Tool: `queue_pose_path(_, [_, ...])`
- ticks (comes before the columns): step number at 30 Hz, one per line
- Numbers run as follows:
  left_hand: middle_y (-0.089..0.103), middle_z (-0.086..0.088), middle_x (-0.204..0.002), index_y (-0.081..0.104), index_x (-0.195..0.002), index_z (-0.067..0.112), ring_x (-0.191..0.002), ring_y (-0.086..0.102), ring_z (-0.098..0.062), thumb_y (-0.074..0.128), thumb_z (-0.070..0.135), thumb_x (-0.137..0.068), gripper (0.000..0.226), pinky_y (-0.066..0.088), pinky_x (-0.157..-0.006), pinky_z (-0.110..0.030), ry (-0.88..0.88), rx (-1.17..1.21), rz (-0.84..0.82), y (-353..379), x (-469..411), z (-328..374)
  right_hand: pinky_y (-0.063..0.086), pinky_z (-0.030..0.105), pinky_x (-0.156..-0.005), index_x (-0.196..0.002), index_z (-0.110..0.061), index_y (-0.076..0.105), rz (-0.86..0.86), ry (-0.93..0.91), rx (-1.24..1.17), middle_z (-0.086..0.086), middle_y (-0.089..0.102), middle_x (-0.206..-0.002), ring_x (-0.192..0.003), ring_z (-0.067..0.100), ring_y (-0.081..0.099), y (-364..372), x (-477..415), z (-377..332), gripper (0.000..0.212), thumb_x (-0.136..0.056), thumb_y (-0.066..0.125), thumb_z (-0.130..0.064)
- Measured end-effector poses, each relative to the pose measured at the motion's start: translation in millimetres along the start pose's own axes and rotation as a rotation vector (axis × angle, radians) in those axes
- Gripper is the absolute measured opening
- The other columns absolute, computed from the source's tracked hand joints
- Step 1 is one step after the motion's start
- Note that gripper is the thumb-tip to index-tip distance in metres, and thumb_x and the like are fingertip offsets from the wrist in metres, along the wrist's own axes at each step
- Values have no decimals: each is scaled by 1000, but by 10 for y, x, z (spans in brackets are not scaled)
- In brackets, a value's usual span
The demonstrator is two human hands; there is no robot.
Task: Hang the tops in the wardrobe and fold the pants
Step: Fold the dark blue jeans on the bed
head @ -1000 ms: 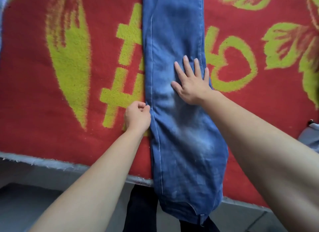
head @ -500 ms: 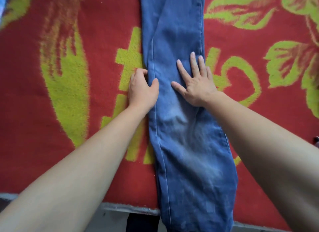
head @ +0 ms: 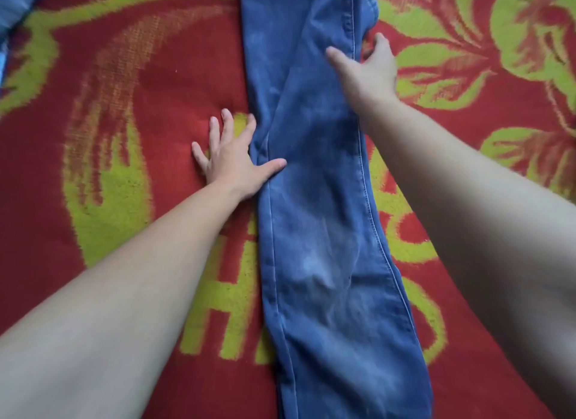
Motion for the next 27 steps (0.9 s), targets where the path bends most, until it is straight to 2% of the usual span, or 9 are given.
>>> queue_pose_path(6, [-5,5,-164,19,-151,42,-150,-7,-19,58,80,-70,97,0,-115,-60,10,-33,33,-7,14,-9,59,37,-84,-90,-20,72,-141,2,-160,-5,75,-90,-86,13,72,268,-337,-358,40,-63,78,-49])
queue_pose_path(10, [-21,2,-162,-4,-154,36,-148,-21,-21,32,88,-75,101,-8,-114,-61,60,-94,14,92,76,-3,57,49,-89,-102,-3,72,-501,60,-539,13,75,-98,-91,29,73,527,-254,-676,29,-77,73,-19])
queue_pose_path(12, [-25,0,-160,-11,-154,32,-146,-26,-22,22,92,-74,105,-13,-113,-60,42,-117,-4,140,70,-5,59,49,-83,-89,-2,70,-579,32,-717,15,72,-88,-85,32,70,489,-250,-840,11,-88,64,-11])
queue_pose_path(14, [-27,0,-160,-12,-154,31,-146,-27,-22,16,90,-76,102,-12,-114,-61,32,-116,-7,148,59,-11,58,43,-71,-79,-4,68,-588,42,-762,11,71,-77,-76,28,70,544,-360,-891,17,-92,60,-10])
queue_pose_path(16, [-27,-1,-160,-6,-155,28,-146,-26,-22,15,84,-80,96,-11,-114,-62,39,-125,10,140,46,-16,60,46,-73,-89,-6,67,-474,27,-626,10,73,-86,-83,28,72,640,-589,-790,12,-81,70,-15])
queue_pose_path(18, [-25,-1,-160,0,-156,25,-147,-24,-22,18,78,-85,90,-9,-113,-62,51,-133,26,148,41,-9,61,47,-76,-96,-13,66,-245,-2,-359,6,73,-91,-89,25,72,609,-910,-537,30,-67,71,-20])
queue_pose_path(22, [-24,-1,-160,-3,-156,24,-147,-23,-22,19,70,-93,81,-8,-113,-62,55,-142,45,176,44,-13,41,25,-101,-135,-20,50,91,-9,133,1,60,-128,-119,19,57,298,-948,-296,52,-84,59,-30])
queue_pose_path(25, [-23,-2,-161,-3,-156,24,-147,-22,-23,16,64,-96,74,-8,-113,-62,50,-151,45,185,34,-17,25,27,-109,-148,-12,38,235,-451,475,18,33,-154,-140,30,37,115,-521,-612,58,-94,44,-33])
queue_pose_path(27, [-23,-2,-161,-3,-156,24,-147,-22,-24,15,61,-97,72,-7,-113,-62,44,-165,39,197,27,-19,26,33,-114,-150,-16,41,163,-719,564,24,29,-155,-144,36,32,290,-120,-556,56,-98,40,-37])
Point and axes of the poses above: each hand's wrist, its own x-axis away from the middle knuckle, its own y-axis out of the palm, z = x × y, the point moved 10 cm from there along -x, towards the middle knuckle
